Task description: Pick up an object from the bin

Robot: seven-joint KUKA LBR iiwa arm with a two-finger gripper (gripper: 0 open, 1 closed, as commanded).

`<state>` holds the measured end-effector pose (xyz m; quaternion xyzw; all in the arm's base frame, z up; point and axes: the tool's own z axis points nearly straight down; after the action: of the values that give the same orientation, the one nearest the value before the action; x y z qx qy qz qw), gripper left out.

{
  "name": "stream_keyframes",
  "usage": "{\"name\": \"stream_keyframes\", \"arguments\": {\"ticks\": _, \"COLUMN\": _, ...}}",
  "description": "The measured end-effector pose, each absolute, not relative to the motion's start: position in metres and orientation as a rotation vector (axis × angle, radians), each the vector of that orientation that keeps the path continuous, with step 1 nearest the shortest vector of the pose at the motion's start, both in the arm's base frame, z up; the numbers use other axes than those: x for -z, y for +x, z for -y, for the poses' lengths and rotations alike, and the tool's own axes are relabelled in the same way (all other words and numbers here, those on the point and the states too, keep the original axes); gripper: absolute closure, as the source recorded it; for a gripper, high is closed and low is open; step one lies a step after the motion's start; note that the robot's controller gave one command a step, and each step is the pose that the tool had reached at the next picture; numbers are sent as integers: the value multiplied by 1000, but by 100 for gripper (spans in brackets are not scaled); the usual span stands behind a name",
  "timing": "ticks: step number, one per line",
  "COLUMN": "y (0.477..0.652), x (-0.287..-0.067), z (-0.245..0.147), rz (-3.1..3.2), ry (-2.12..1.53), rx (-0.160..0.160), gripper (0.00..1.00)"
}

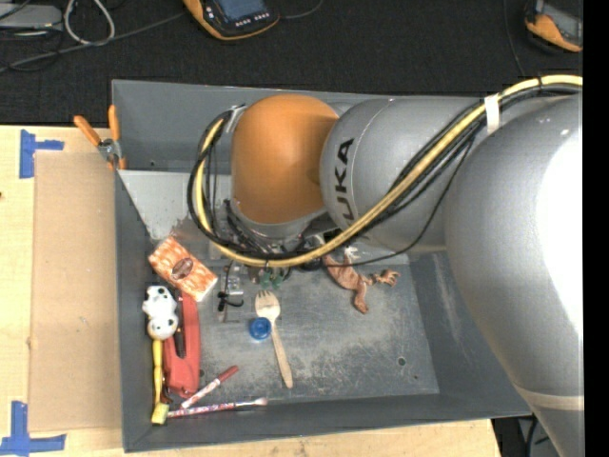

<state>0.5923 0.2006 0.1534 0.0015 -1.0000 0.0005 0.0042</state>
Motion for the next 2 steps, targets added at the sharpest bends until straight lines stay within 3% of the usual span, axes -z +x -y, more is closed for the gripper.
{"name": "stream_keyframes", "arguments": {"ticks": 1, "y": 594, "x": -158, "z": -200, "rz": 3140, "ry": -2, "rx": 1, "gripper": 0}}
{"name": "stream_keyframes", "arguments": {"ticks": 2, "y": 570, "x": -156, "z": -177, "rz": 3135, "ry": 177, "rx": 2, "gripper": 0}}
